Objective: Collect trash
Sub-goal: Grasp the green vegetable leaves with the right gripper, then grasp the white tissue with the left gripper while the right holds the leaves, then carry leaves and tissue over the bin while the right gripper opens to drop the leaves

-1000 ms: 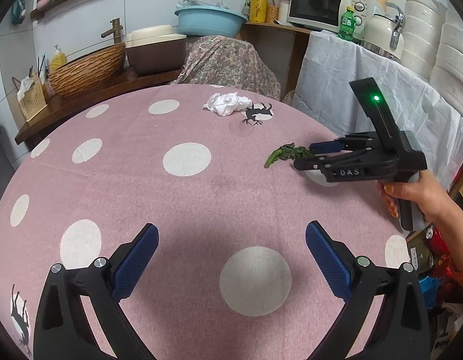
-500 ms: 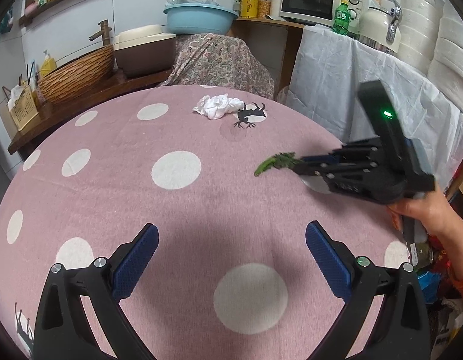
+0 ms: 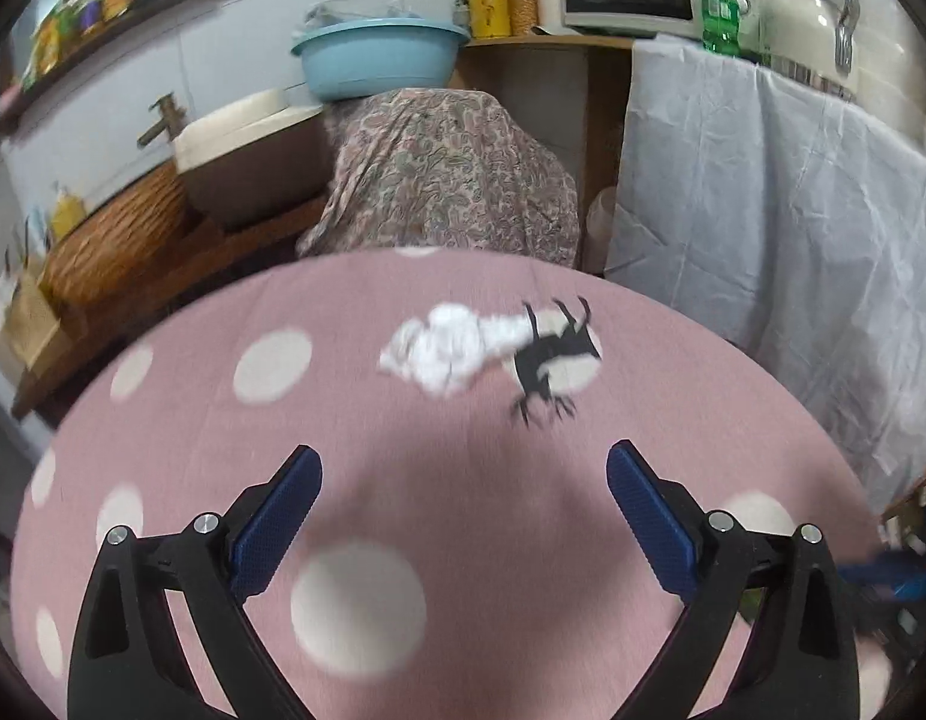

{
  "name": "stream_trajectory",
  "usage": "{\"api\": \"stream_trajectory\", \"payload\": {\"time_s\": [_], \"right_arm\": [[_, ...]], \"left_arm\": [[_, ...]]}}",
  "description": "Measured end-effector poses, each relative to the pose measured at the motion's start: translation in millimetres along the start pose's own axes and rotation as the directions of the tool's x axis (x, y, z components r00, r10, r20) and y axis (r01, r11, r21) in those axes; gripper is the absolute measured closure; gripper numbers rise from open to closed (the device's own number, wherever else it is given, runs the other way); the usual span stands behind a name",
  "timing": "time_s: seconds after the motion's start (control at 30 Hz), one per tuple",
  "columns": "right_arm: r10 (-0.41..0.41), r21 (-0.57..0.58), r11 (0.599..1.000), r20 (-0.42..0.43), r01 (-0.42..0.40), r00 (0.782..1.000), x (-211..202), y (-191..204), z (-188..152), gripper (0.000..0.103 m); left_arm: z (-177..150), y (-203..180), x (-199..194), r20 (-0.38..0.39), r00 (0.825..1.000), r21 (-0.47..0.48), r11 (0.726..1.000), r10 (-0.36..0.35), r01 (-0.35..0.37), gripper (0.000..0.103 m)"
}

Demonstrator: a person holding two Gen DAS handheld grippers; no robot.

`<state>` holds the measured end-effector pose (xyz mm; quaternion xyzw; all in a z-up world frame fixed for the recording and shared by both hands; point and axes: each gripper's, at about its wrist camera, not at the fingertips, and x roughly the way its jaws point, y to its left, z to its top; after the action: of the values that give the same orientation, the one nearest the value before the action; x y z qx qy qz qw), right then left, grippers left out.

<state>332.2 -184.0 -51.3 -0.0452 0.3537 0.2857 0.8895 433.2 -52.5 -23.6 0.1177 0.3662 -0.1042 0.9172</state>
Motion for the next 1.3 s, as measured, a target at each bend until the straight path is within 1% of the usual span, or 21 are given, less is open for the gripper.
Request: {"api": "stream_trajectory", "payload": {"time_s": [0.03,0.1,0.13,0.2,0.27,0.33,0.37,0.4,0.53,0.57,0.63,0.73,0.8,0.93,1.0,1.13,1.3], "right_arm": [[0.001,0.005,1.000,0.004,-0.001,1.000,-3,0,-1,0.092],[0.001,0.010,1.000,0.010,-0.001,1.000,-8,-1,-3,0.092],[0.001,0.014,1.000,0.011,-0.002,1.000,-11,-1,-4,0.092],[-0.007,0.012,1.000,0.015,0.007,1.000,-13,-1,-6,0.092],[-0.011,0.016,1.000,0.016,0.011,1.000,-14,-3,-7,0.092],[-0.006,0.035,0.999,0.018,0.006,1.000,-14,-6,-8,0.092],[-0.004,0.039,0.999,0.019,0.003,1.000,-14,-8,-8,0.092],[-0.003,0.041,0.999,0.020,0.002,1.000,-15,-8,-9,0.092],[0.004,0.059,0.998,0.028,-0.006,1.000,-16,-10,-12,0.092],[0.005,0.061,0.998,0.030,-0.007,1.000,-16,-11,-13,0.092],[0.009,0.067,0.998,0.033,-0.011,0.999,-17,-11,-15,0.092],[0.002,0.069,0.998,0.039,-0.005,0.999,-17,-12,-15,0.092],[0.009,0.077,0.997,0.044,-0.013,0.999,-17,-12,-16,0.092],[0.005,0.080,0.997,0.055,-0.009,0.998,-21,-10,-18,0.092],[0.005,0.083,0.997,0.059,-0.010,0.998,-23,-8,-20,0.092],[0.012,0.093,0.996,0.070,-0.018,0.997,-30,-7,-26,0.092],[0.003,0.101,0.995,0.092,-0.013,0.996,-43,-7,-33,0.092]], "left_arm": [[8,-3,11,-0.001,1.000,0.029,0.999,0.022,-0.022,0.009],[22,-8,34,-0.018,0.999,0.075,0.996,0.040,-0.038,0.010],[25,-10,41,-0.020,0.999,0.092,0.995,0.046,-0.044,0.014],[30,-13,55,-0.027,0.998,0.119,0.992,0.048,-0.045,0.016],[34,-14,69,-0.053,0.997,0.134,0.990,0.057,-0.049,0.022],[36,-12,83,-0.091,0.993,0.130,0.990,0.075,-0.062,0.033],[37,-11,88,-0.102,0.992,0.127,0.990,0.079,-0.066,0.035],[38,-9,92,-0.106,0.991,0.116,0.991,0.079,-0.067,0.038],[42,-4,96,-0.100,0.992,0.075,0.995,0.077,-0.070,0.057],[43,-4,95,-0.094,0.992,0.070,0.995,0.080,-0.074,0.060],[43,-2,93,-0.082,0.994,0.048,0.996,0.075,-0.072,0.067],[43,-1,88,-0.073,0.994,0.026,0.997,0.077,-0.075,0.071],[41,0,83,-0.065,0.994,0.017,0.997,0.082,-0.081,0.072],[31,1,62,-0.034,0.997,-0.009,0.998,0.062,-0.063,0.073],[23,3,45,-0.011,0.999,-0.032,0.999,0.043,-0.044,0.073],[3,2,10,0.037,0.999,-0.030,0.999,0.038,-0.037,0.073],[-29,-9,-33,0.067,0.997,-0.026,0.999,-0.025,0.027,0.073]]}}
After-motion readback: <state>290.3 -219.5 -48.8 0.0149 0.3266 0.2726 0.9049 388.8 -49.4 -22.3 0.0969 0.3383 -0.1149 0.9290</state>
